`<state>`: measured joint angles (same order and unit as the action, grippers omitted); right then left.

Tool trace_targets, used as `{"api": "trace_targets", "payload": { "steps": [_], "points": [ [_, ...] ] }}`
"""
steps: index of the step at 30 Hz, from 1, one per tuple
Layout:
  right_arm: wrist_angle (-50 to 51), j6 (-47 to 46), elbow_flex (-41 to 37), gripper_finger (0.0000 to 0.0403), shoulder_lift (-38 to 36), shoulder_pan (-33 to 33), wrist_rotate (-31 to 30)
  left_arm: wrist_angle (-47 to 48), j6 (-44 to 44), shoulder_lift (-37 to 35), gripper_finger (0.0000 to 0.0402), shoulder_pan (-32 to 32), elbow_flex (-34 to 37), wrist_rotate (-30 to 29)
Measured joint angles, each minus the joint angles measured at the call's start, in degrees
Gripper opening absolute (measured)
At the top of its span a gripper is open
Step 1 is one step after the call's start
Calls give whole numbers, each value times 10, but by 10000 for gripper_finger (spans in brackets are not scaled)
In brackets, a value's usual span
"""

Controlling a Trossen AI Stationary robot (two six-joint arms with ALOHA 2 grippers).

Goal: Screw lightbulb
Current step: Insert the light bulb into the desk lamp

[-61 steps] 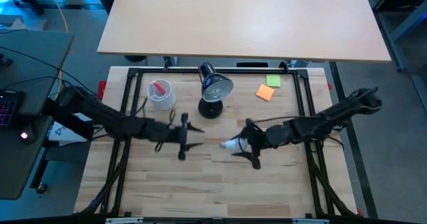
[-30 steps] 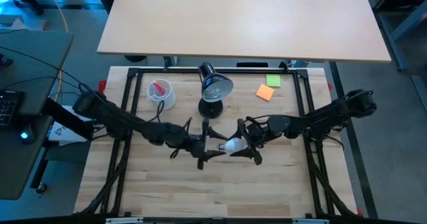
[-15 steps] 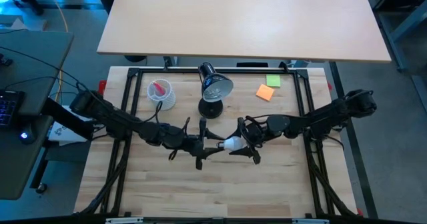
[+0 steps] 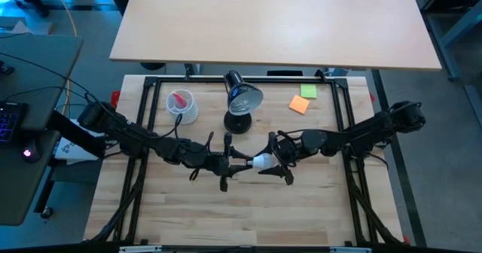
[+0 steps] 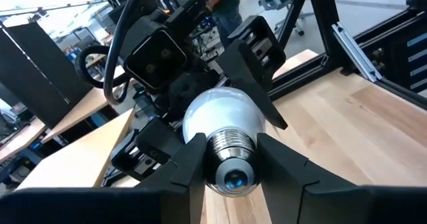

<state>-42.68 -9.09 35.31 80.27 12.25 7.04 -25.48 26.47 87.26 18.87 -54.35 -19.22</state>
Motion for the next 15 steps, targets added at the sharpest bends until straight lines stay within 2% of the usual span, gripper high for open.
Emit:
{"api": "trace_targets", "payload": {
  "steps": [6, 10, 15],
  "points": [
    [0, 13, 0, 269, -1, -10, -14, -12, -19, 0, 102, -1, 0, -24],
    [9, 67, 0, 270, -16, -1, -84, -19, -26, -5, 102, -2, 2, -43],
    [16, 133, 3, 271, -51, 25, -173, -48, -33, -32, 100, -7, 28, -40]
  ]
}}
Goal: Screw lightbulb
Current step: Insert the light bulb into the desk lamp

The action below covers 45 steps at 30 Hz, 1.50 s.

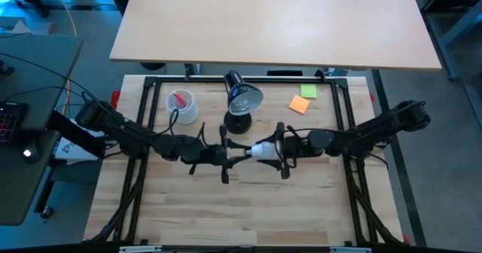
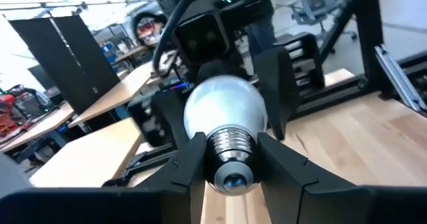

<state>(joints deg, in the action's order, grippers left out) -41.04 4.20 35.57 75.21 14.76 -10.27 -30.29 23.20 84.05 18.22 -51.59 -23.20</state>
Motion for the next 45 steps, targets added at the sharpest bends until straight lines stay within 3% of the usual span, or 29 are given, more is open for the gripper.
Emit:
{"api": "trace_targets", "payload": {
  "steps": [8, 16, 21, 32, 40, 45],
  "points": [
    [23, 92, 14, 272, -10, 47, -115, -100, -31, -24, 98, -28, 66, 75],
    [155, 135, 90, 272, -10, 76, -200, -121, -29, -34, 98, -31, 77, 94],
    [215, 151, 137, 272, -10, 82, -212, -130, -21, -38, 98, -33, 77, 111],
    [247, 154, 170, 275, -10, 75, -186, -136, -27, -38, 97, -36, 76, 134],
    [298, 173, 200, 319, -9, 75, -187, -135, -24, -36, 97, -36, 76, 136],
    [349, 193, 232, 329, -9, 85, -235, -146, -22, -36, 97, -37, 76, 130]
  ]
}}
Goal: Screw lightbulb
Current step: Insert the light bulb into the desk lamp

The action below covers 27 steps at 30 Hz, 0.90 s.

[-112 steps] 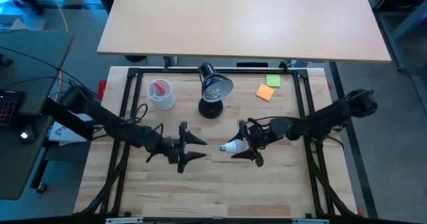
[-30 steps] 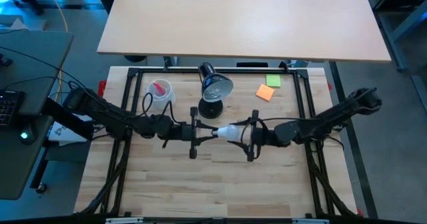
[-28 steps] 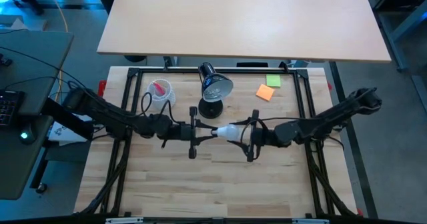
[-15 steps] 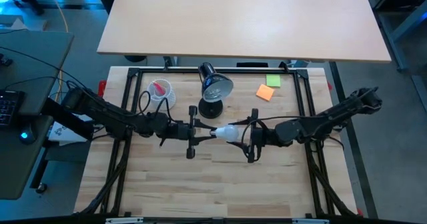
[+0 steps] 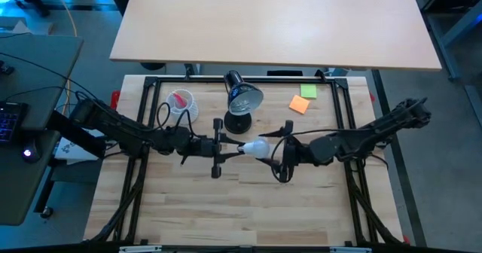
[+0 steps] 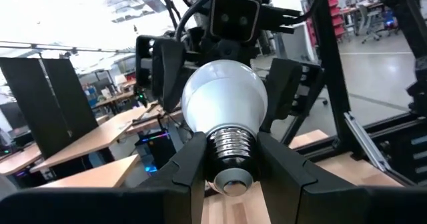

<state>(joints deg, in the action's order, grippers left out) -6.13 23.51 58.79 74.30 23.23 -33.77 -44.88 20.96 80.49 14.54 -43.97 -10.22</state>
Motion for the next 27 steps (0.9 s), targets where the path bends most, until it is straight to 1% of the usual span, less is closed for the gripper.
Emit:
{"api": "trace_targets", "payload": {
  "steps": [5, 9, 18, 24, 27],
  "points": [
    [20, 27, 15, 330, 1, 16, -21, -9, 1, 1, 97, -3, 0, 3],
    [22, 37, 15, 330, 3, 17, -20, -13, 2, 1, 97, -4, 1, 9],
    [-35, 122, 16, 330, 47, 20, -30, -11, 2, 2, 97, -3, 1, 16],
    [-38, 114, 16, 328, 49, 24, -67, -15, -2, 2, 97, -3, 1, 10],
    [-41, 115, 16, 313, 49, 33, -82, -17, -3, 2, 97, -3, 1, 3]
  ]
}}
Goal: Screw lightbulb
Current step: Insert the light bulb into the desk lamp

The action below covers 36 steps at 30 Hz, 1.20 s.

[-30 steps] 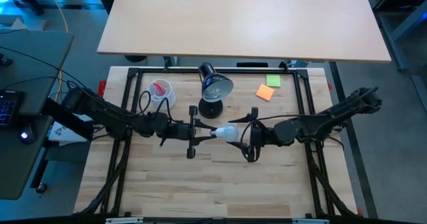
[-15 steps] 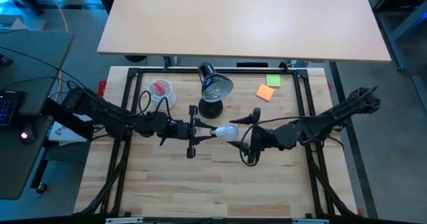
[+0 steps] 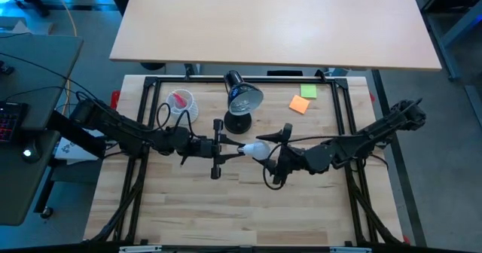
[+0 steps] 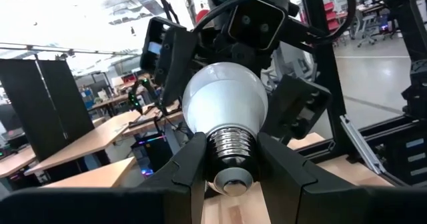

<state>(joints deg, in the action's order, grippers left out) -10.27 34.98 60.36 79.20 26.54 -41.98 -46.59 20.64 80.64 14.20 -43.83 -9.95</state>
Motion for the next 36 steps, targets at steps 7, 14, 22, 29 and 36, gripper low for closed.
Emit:
{"api": "trace_targets", "payload": {
  "steps": [7, 14, 22, 29, 36],
  "points": [
    [-2, 0, 0, 266, 0, 6, -4, 0, 0, 0, 104, 0, 0, -10],
    [3, -8, 0, 260, 0, 6, -2, 19, -2, -1, 126, 0, -1, -22],
    [16, -61, 0, 259, -2, 5, -64, 149, -36, -35, 201, -1, -1, -100],
    [27, -133, 0, 258, -2, -24, -141, 399, -135, -113, 221, -7, -1, -277],
    [21, -212, 0, 258, 2, -72, -223, 556, -178, -135, 222, -125, -1, -270]
  ]
}}
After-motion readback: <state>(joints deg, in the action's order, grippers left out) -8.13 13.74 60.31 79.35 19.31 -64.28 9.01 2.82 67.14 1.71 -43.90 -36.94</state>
